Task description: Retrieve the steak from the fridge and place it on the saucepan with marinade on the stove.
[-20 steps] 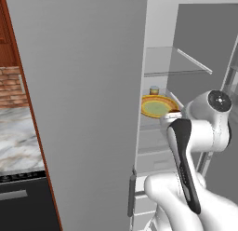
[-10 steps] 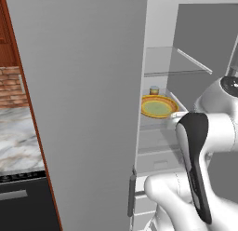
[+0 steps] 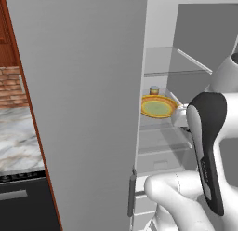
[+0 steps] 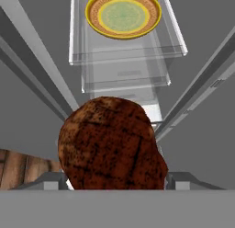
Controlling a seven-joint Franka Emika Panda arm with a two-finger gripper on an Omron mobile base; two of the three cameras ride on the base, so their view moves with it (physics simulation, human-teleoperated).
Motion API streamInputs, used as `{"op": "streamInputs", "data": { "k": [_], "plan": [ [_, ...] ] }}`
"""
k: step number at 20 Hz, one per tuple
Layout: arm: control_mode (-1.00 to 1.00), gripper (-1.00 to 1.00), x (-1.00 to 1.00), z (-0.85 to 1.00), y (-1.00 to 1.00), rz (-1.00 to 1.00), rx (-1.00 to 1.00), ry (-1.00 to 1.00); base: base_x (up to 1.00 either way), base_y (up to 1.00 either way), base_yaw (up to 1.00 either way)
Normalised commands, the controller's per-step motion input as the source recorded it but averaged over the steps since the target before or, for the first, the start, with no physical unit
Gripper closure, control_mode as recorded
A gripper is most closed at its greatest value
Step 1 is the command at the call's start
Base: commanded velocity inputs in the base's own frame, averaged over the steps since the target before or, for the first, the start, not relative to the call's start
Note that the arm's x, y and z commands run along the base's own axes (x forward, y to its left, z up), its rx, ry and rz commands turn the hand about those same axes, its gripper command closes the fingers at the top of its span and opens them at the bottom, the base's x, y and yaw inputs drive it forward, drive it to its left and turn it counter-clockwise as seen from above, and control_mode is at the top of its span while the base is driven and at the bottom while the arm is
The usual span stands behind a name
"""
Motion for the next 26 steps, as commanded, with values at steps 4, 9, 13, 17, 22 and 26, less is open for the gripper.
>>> {"op": "streamInputs", "data": {
  "k": [4, 9, 13, 17, 22, 26],
  "plan": [
    [-1.00, 1.00, -0.26, 0.01, 0.00, 0.00, 0.00, 0.04, 0.00, 0.00, 0.00],
    [-1.00, 1.00, -0.19, 0.00, 0.00, 0.00, 0.00, 0.00, 0.00, 0.00, 0.00],
    [-1.00, 1.00, -0.10, 0.00, -0.01, 0.00, 0.00, 0.00, 0.00, 0.00, 0.00],
    [-1.00, 1.00, -0.01, 0.00, -0.05, 0.00, 0.00, 0.00, 0.00, 0.00, 0.00],
    [-1.00, 1.00, 0.00, 0.00, -0.07, 0.00, 0.00, 0.00, 0.00, 0.00, 0.00],
    [-1.00, 1.00, 0.00, 0.00, -0.05, 0.00, 0.00, 0.00, 0.00, 0.00, 0.00]
  ]
}}
